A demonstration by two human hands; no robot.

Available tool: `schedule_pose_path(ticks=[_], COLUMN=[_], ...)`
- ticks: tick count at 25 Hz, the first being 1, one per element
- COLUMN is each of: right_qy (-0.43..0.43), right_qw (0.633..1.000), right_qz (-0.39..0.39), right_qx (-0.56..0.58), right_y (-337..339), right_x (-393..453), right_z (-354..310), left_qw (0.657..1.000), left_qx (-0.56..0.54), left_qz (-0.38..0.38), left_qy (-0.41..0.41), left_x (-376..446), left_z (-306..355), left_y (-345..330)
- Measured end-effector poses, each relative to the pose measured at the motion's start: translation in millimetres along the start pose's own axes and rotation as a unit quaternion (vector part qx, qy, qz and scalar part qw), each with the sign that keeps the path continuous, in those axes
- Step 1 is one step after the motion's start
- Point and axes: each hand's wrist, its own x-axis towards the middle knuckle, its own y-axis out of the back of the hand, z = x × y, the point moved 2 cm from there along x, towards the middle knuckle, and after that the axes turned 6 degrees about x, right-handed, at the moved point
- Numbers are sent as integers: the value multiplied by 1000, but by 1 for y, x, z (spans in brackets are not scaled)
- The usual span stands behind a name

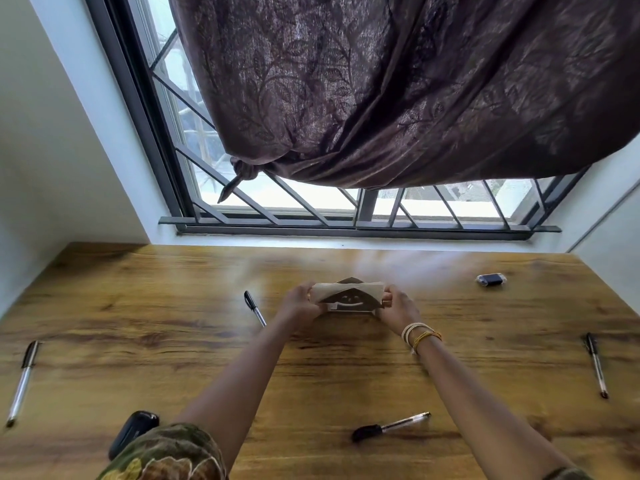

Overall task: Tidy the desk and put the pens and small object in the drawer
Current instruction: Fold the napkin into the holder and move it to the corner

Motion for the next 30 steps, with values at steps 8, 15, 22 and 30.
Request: schedule_pose_path(ticks=[8,15,22,30], right_qy=[-5,30,42,85], right_qw=[1000,998,983,969], right_qz=[2,-18,-38,-101], right_qx=[14,60,176,207], right_y=[-6,-7,-5,-29], right_x=[5,-2,-22,-32], right_z=[13,16,9,-52], left_qw=[999,994,981,950], left_qx=[-23,-84,-173,-271], left_qz=[31,63,82,143], left_qy=[-14,-37,-9,56], left_x=[7,-5,-39,-117], left_z=[-11,-17,-12,-20], left_y=[-8,-8,7,58])
